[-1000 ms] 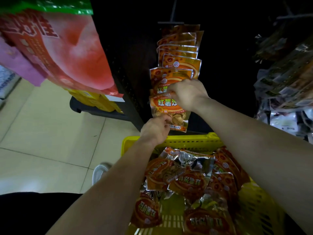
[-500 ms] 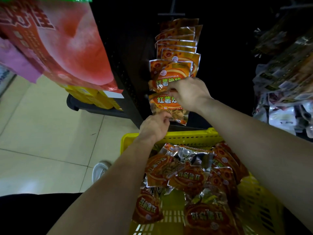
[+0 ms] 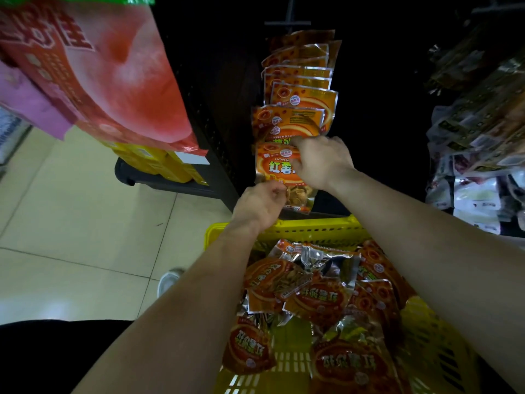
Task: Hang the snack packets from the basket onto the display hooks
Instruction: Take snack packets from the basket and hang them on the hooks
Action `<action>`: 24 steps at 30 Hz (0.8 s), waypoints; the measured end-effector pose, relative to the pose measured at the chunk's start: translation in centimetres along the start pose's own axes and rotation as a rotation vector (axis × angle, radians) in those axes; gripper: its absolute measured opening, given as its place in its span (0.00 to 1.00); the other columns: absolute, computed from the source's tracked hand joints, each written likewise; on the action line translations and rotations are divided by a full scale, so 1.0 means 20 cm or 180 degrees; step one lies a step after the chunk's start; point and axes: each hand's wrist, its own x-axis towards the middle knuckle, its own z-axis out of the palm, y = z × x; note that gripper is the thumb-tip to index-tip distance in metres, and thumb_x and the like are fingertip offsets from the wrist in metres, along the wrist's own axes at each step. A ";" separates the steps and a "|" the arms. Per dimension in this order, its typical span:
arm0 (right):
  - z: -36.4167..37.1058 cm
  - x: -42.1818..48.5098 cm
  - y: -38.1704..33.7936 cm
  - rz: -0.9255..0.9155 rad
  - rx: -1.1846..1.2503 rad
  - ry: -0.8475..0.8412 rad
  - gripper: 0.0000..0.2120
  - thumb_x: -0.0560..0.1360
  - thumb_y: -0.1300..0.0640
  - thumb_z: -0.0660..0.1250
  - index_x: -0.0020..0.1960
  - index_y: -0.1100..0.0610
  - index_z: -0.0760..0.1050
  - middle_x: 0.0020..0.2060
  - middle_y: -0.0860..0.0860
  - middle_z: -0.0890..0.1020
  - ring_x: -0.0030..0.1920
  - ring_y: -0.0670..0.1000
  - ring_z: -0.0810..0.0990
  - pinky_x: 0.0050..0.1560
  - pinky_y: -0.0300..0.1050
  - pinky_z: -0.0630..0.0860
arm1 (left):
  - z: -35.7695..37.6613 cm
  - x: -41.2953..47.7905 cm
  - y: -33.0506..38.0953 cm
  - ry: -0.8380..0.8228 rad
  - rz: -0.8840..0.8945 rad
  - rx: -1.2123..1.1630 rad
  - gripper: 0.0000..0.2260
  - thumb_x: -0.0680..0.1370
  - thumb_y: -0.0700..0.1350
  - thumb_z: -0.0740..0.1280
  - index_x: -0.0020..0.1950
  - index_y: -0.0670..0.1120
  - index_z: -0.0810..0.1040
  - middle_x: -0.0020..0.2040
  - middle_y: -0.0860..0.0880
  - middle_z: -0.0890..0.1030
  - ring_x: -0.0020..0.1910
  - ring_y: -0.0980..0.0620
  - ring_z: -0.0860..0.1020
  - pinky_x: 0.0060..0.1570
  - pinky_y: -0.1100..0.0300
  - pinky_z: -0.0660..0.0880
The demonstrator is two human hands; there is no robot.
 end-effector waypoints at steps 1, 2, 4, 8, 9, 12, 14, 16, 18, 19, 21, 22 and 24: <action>0.01 0.01 0.01 0.0017 -0.0112 0.0072 0.20 0.76 0.45 0.67 0.66 0.50 0.73 0.58 0.55 0.81 0.58 0.60 0.79 0.60 0.56 0.71 | -0.01 0.00 0.00 0.0052 0.0020 -0.0060 0.11 0.80 0.55 0.63 0.60 0.62 0.79 0.54 0.55 0.83 0.50 0.52 0.80 0.53 0.57 0.77; 0.01 0.01 0.02 0.0059 -0.0214 0.0158 0.22 0.74 0.44 0.68 0.65 0.51 0.72 0.58 0.55 0.81 0.60 0.60 0.78 0.61 0.56 0.70 | -0.02 -0.01 0.00 0.0074 0.0041 -0.0094 0.12 0.80 0.55 0.63 0.63 0.62 0.78 0.56 0.56 0.83 0.53 0.52 0.80 0.57 0.56 0.77; 0.01 0.02 0.03 0.0169 -0.0360 0.0329 0.26 0.72 0.42 0.70 0.65 0.51 0.72 0.59 0.55 0.79 0.61 0.60 0.76 0.61 0.58 0.68 | -0.04 -0.02 0.01 0.0045 0.0085 -0.0077 0.16 0.80 0.55 0.63 0.68 0.61 0.75 0.58 0.58 0.83 0.57 0.52 0.80 0.61 0.53 0.76; 0.00 0.02 0.05 0.0259 -0.0303 0.0388 0.27 0.70 0.42 0.72 0.65 0.51 0.72 0.60 0.54 0.78 0.62 0.59 0.75 0.62 0.59 0.69 | -0.04 -0.04 0.02 -0.0094 0.0056 -0.0047 0.22 0.81 0.54 0.63 0.75 0.62 0.67 0.64 0.57 0.80 0.61 0.52 0.78 0.66 0.50 0.73; 0.00 0.01 0.05 0.0238 -0.0227 0.0373 0.26 0.71 0.43 0.71 0.65 0.52 0.72 0.60 0.54 0.78 0.62 0.59 0.75 0.62 0.59 0.69 | -0.04 -0.03 0.02 -0.0128 0.0009 -0.0033 0.23 0.81 0.54 0.63 0.76 0.62 0.65 0.65 0.56 0.79 0.62 0.52 0.77 0.66 0.50 0.73; 0.01 -0.01 0.07 0.0191 -0.0002 0.0357 0.24 0.73 0.46 0.69 0.66 0.53 0.71 0.61 0.55 0.78 0.61 0.60 0.76 0.61 0.59 0.70 | -0.05 0.00 0.03 -0.0208 -0.0134 0.0034 0.25 0.81 0.54 0.62 0.77 0.62 0.63 0.67 0.56 0.78 0.62 0.51 0.78 0.64 0.48 0.74; 0.02 -0.02 0.07 0.0199 0.0041 0.0357 0.24 0.73 0.46 0.69 0.67 0.53 0.70 0.62 0.55 0.78 0.61 0.60 0.76 0.61 0.59 0.71 | -0.06 0.02 0.02 -0.0226 -0.0172 0.0034 0.25 0.81 0.54 0.62 0.77 0.61 0.63 0.67 0.56 0.79 0.61 0.50 0.78 0.63 0.49 0.75; 0.01 -0.04 0.07 0.0219 0.0030 0.0334 0.25 0.73 0.46 0.69 0.67 0.53 0.70 0.62 0.55 0.77 0.62 0.60 0.75 0.61 0.59 0.71 | -0.07 0.02 0.02 -0.0228 -0.0181 0.0039 0.24 0.80 0.54 0.62 0.77 0.60 0.64 0.66 0.55 0.79 0.61 0.50 0.78 0.64 0.51 0.74; -0.01 -0.06 0.07 0.0228 -0.0012 0.0277 0.27 0.73 0.45 0.69 0.68 0.53 0.69 0.62 0.56 0.77 0.62 0.60 0.75 0.60 0.59 0.72 | -0.08 0.01 0.01 -0.0248 -0.0172 0.0052 0.24 0.80 0.55 0.62 0.77 0.60 0.64 0.67 0.54 0.79 0.62 0.50 0.77 0.65 0.52 0.73; -0.03 -0.08 0.07 0.0233 -0.0042 0.0247 0.27 0.73 0.45 0.69 0.68 0.53 0.68 0.62 0.56 0.76 0.62 0.60 0.75 0.60 0.59 0.72 | -0.08 0.00 0.01 -0.0261 -0.0147 0.0085 0.24 0.80 0.55 0.62 0.77 0.60 0.64 0.67 0.52 0.78 0.63 0.49 0.77 0.65 0.53 0.73; -0.06 -0.13 0.08 0.0263 -0.0093 0.0211 0.26 0.73 0.45 0.68 0.68 0.53 0.68 0.62 0.56 0.76 0.62 0.59 0.74 0.60 0.58 0.72 | -0.10 -0.04 0.01 -0.0277 -0.0042 0.0192 0.23 0.81 0.55 0.62 0.77 0.60 0.65 0.68 0.50 0.78 0.64 0.47 0.76 0.65 0.54 0.72; -0.08 -0.17 0.08 0.0286 -0.0117 0.0217 0.26 0.74 0.45 0.68 0.67 0.54 0.68 0.62 0.56 0.76 0.62 0.59 0.74 0.60 0.58 0.72 | -0.12 -0.06 0.01 -0.0265 0.0035 0.0241 0.23 0.81 0.55 0.62 0.76 0.60 0.66 0.67 0.50 0.78 0.64 0.47 0.76 0.64 0.54 0.72; -0.12 -0.24 0.10 0.0362 -0.0144 0.0242 0.24 0.75 0.46 0.65 0.68 0.54 0.68 0.62 0.56 0.75 0.62 0.59 0.74 0.60 0.57 0.71 | -0.15 -0.13 0.01 -0.0227 0.0169 0.0296 0.22 0.81 0.56 0.62 0.75 0.59 0.68 0.66 0.50 0.79 0.63 0.46 0.77 0.63 0.54 0.74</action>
